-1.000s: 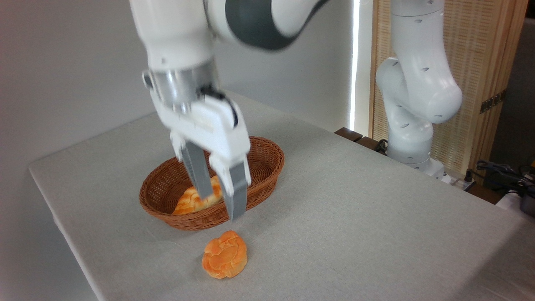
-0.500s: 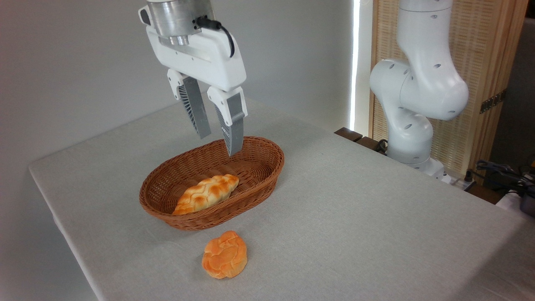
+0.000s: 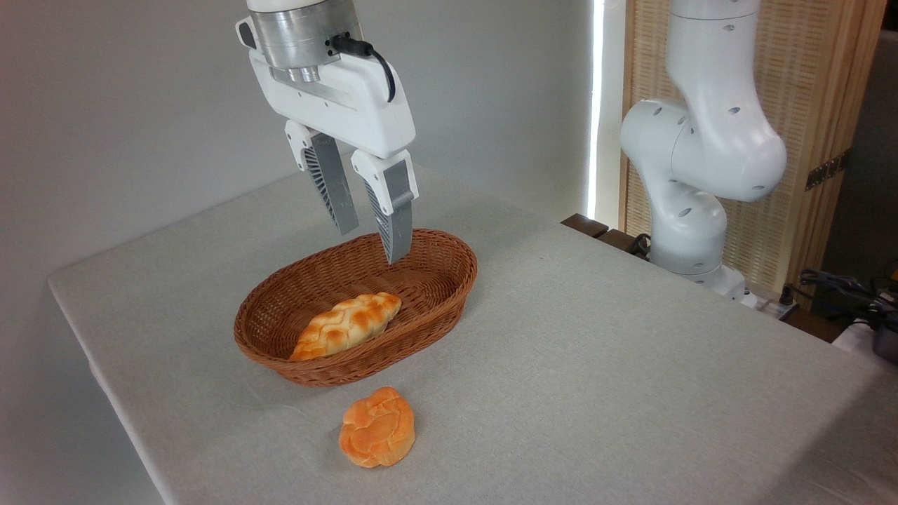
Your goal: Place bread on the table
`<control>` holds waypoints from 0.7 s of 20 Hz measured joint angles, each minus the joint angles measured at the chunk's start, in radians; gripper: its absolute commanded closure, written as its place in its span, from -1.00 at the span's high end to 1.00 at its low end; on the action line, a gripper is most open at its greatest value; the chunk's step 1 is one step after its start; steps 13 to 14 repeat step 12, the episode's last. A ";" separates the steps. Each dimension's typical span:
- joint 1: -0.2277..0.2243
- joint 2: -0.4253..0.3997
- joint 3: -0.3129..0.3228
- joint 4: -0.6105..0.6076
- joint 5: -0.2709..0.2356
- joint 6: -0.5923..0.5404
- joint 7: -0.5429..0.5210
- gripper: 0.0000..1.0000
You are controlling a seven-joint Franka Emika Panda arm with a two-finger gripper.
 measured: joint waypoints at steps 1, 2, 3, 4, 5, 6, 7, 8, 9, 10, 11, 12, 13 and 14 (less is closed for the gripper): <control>0.001 0.000 0.000 0.000 0.004 0.008 0.000 1.00; 0.003 0.000 0.000 0.000 0.009 0.024 0.000 1.00; 0.006 0.000 0.000 0.000 0.014 0.045 0.000 1.00; 0.008 0.000 0.000 0.000 0.016 0.058 0.000 1.00; 0.009 0.000 0.000 0.000 0.017 0.062 0.000 1.00; 0.010 0.000 0.000 0.000 0.017 0.062 0.000 1.00; 0.010 0.000 0.000 0.000 0.018 0.062 0.001 1.00; 0.010 0.000 0.000 0.000 0.018 0.062 0.001 1.00; 0.010 0.000 0.000 0.000 0.018 0.062 0.001 1.00; 0.010 0.000 0.000 0.000 0.018 0.062 0.001 1.00; 0.010 0.000 0.000 0.000 0.018 0.062 0.001 1.00; 0.010 0.000 0.000 0.000 0.019 0.062 0.001 1.00; 0.010 0.000 0.000 0.000 0.019 0.062 0.001 1.00; 0.010 0.000 0.000 0.000 0.019 0.062 0.001 1.00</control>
